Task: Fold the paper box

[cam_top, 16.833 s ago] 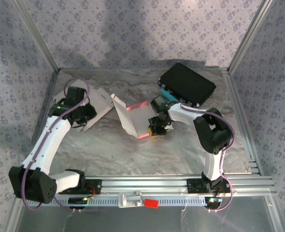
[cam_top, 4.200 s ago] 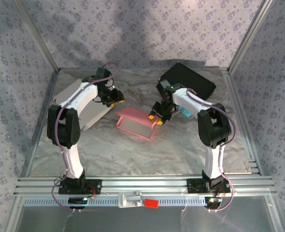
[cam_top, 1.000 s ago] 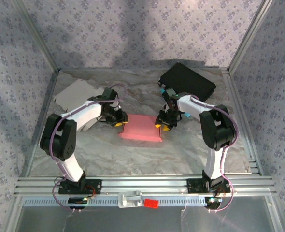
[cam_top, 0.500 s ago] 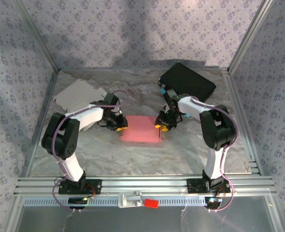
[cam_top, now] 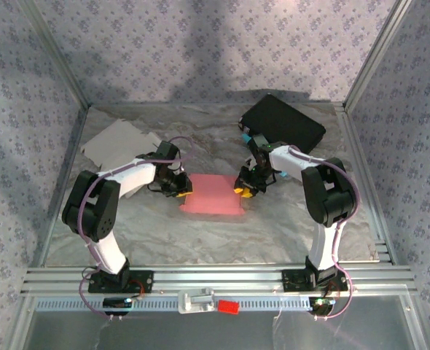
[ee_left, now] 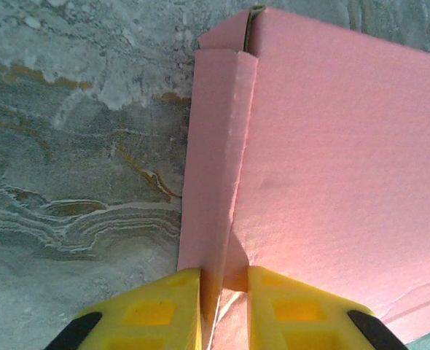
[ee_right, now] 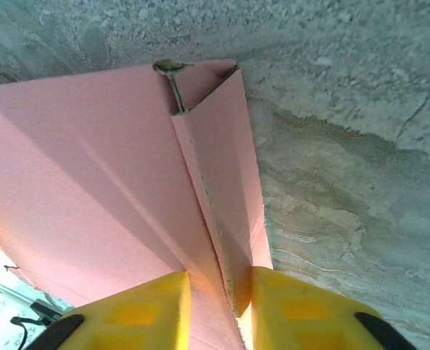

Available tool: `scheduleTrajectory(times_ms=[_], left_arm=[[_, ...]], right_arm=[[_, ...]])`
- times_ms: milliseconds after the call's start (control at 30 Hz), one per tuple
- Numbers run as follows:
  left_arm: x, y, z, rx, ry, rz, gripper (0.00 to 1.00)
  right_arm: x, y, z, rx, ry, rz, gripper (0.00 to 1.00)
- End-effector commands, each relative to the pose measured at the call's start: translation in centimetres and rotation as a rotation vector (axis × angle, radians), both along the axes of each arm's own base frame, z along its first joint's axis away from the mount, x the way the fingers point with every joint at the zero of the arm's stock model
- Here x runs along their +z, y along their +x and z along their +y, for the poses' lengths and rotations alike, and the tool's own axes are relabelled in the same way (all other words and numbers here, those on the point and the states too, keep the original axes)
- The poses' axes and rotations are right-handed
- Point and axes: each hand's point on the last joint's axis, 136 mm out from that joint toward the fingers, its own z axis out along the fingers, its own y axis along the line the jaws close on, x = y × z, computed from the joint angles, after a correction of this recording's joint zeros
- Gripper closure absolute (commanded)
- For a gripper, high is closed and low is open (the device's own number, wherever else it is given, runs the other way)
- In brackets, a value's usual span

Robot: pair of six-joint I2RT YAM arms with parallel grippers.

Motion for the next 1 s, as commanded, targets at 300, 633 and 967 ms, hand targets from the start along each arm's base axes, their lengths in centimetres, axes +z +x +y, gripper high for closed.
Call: scheduleTrajectory(times_ms=[300, 633, 967], left_arm=[[-0.5, -1.6, -1.3, -0.012, -0.016, 0.006, 0.85], [-1.6, -2.2, 0.1, -0.009, 0.036, 0.002, 0.90], [-3.5, -2.9, 2.5, 0.027, 0.072, 0.014, 0.94]], right_arm=[[0.8, 0.0, 1.6, 0.002, 0.071, 0.071, 0.78], [1.6, 1.2, -0.9, 0.080, 0.079, -0.066, 0.50], [2.2, 2.4, -0.6, 0.119, 0.215, -0.183, 0.32]])
